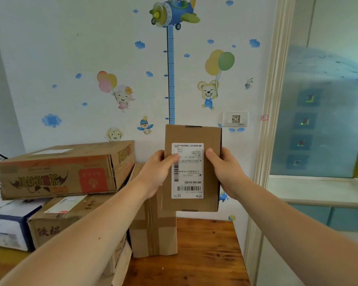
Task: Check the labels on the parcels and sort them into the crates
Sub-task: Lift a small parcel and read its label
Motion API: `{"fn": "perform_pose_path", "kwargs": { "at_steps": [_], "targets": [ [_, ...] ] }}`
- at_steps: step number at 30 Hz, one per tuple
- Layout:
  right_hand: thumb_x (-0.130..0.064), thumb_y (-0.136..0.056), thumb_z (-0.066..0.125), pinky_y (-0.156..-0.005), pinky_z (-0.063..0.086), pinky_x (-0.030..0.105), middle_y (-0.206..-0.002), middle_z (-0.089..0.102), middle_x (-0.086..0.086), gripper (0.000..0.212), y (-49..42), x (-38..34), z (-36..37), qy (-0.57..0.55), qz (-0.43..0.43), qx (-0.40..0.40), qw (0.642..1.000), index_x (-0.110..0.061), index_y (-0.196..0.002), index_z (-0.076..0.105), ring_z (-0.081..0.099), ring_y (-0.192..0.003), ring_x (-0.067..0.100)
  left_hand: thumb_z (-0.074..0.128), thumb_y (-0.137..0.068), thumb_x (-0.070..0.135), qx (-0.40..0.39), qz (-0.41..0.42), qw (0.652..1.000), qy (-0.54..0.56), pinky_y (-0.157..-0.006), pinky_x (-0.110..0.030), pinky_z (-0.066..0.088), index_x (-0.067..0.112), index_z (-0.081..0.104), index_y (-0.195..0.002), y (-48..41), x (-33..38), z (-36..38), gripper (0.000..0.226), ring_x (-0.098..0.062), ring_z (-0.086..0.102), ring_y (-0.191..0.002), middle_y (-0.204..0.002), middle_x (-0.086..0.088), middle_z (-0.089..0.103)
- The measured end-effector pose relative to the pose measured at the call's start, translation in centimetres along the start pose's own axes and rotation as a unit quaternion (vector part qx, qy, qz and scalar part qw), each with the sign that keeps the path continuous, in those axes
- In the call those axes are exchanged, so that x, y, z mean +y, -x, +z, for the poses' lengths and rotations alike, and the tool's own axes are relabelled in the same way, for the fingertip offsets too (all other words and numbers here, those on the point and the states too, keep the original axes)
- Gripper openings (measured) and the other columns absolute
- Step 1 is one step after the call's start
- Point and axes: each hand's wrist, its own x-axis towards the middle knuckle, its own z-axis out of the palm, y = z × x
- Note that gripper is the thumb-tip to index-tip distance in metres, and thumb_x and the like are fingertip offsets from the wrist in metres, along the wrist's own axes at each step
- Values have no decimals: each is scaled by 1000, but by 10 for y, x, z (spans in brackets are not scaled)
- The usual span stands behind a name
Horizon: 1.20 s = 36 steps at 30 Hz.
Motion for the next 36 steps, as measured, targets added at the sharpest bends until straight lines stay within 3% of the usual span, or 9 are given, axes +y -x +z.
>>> {"fn": "perform_pose_path", "kwargs": {
  "at_steps": [6,10,14,17,23,27,30,33,36],
  "targets": [
    [-29,-99,56,-88,56,39,-103,70,-2,2,5,-1,2,10,-11,-24,1000,-30,-98,55,68,-96,17,48,-101,36,42,24,999,20,-73,-28,49,12,55,-117,-2,14,3,29,-16,69,-97,-105,-5,73],
    [-35,-98,58,-90,54,38,-108,68,-2,14,3,-5,0,-12,3,-11,1000,-27,-109,58,66,-99,16,50,-100,35,23,28,999,-26,-74,-27,48,20,56,-108,2,12,4,18,-13,68,-94,-104,-3,72],
    [-36,-100,54,-94,53,41,-113,67,1,22,0,-8,0,-28,-1,3,1000,-23,-117,55,66,-102,18,47,-101,41,31,26,999,-17,-77,-26,45,21,59,-107,3,10,7,24,-11,67,-97,-102,2,73],
    [-33,-100,53,-92,54,40,-110,67,3,10,1,-7,1,-18,-5,4,1000,-25,-106,55,66,-101,20,44,-102,40,32,25,999,-24,-73,-23,46,16,58,-113,1,9,7,30,-9,68,-94,-104,0,73],
    [-30,-99,56,-85,56,32,-103,68,-1,3,5,-6,-3,-20,-8,-17,1000,-28,-98,57,67,-91,13,44,-102,41,27,13,999,-39,-82,-30,48,15,58,-118,0,7,7,34,-15,69,-100,-105,-2,74],
    [-35,-97,58,-87,49,29,-103,63,-12,7,3,-4,-11,85,-36,-29,995,-40,-96,54,61,-90,3,43,-102,40,26,22,997,-69,-75,-21,42,21,52,-121,2,11,5,28,-8,62,-103,-111,5,68],
    [-41,-96,57,-81,41,26,-108,56,-7,12,-1,-3,-18,206,-57,-10,977,-44,-105,50,55,-96,8,38,-103,43,-7,12,995,-97,-91,-28,36,24,46,-131,2,12,3,35,-8,53,-110,-116,12,60],
    [-38,-97,57,-72,46,21,-105,54,-10,25,0,-3,-17,204,-53,-20,977,-41,-116,42,57,-91,8,28,-92,69,-36,-46,996,-73,-107,-46,28,28,38,-142,1,10,3,66,-12,40,-126,-133,9,53],
    [-50,-95,54,-90,54,40,-111,53,-6,22,-1,1,-12,181,-39,-15,983,-33,-107,47,60,-101,19,30,-87,76,-30,-87,994,-55,-104,-51,36,30,41,-140,0,10,6,71,-25,43,-130,-137,3,49]
  ]
}}
